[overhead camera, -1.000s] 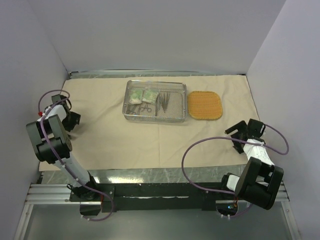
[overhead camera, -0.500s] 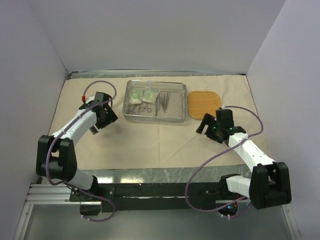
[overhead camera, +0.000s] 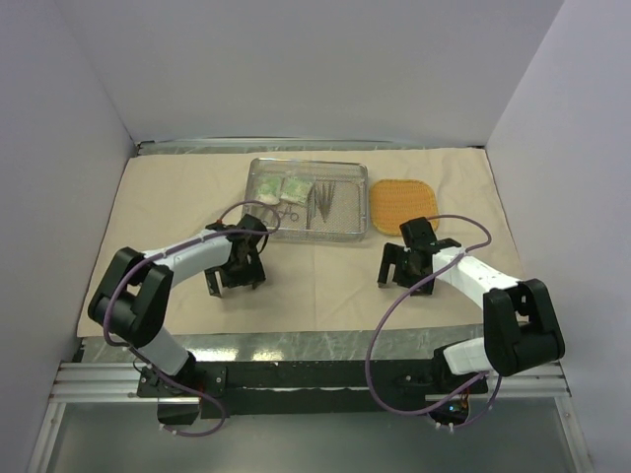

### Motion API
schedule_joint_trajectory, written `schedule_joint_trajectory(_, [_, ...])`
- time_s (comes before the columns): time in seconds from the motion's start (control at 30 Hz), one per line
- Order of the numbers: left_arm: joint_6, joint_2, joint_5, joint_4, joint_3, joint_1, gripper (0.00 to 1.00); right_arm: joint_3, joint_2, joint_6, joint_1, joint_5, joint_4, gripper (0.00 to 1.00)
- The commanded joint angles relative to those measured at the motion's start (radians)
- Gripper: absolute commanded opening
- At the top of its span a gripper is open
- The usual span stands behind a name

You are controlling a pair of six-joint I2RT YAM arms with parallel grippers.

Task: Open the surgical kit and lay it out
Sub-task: Smooth out the surgical kit at the center of the board.

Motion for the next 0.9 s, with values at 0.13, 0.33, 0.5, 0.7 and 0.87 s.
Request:
schedule_joint_trajectory(0.13, [-0.042, -0.004, 0.065, -0.082, -0.062, -0.068, 0.97, -0.037, -0.030, 0.095, 0.004, 0.039, -0.161, 1.00])
schedule_joint_trajectory(0.33, [-0.060, -0.068, 0.077, -0.090, -0.070, -0.098, 0.97, -0.017, -0.143, 0.132, 0.002, 0.149, -0.190, 1.00])
schedule_joint_trajectory(0.5, [-0.050, -0.166, -0.001, -0.113, 0.085, -0.055, 0.98, 0.044, -0.218, 0.086, 0.009, 0.093, -0.088, 1.00])
schedule_joint_trajectory(0.7, [0.054, -0.192, 0.019, 0.025, 0.225, 0.152, 0.99, 0.135, -0.163, 0.046, 0.012, 0.050, 0.080, 1.00])
schedule_joint_trajectory(0.87, [0.163, -0.035, 0.078, 0.139, 0.401, 0.286, 0.97, 0.169, -0.074, 0.034, 0.012, 0.022, 0.153, 1.00])
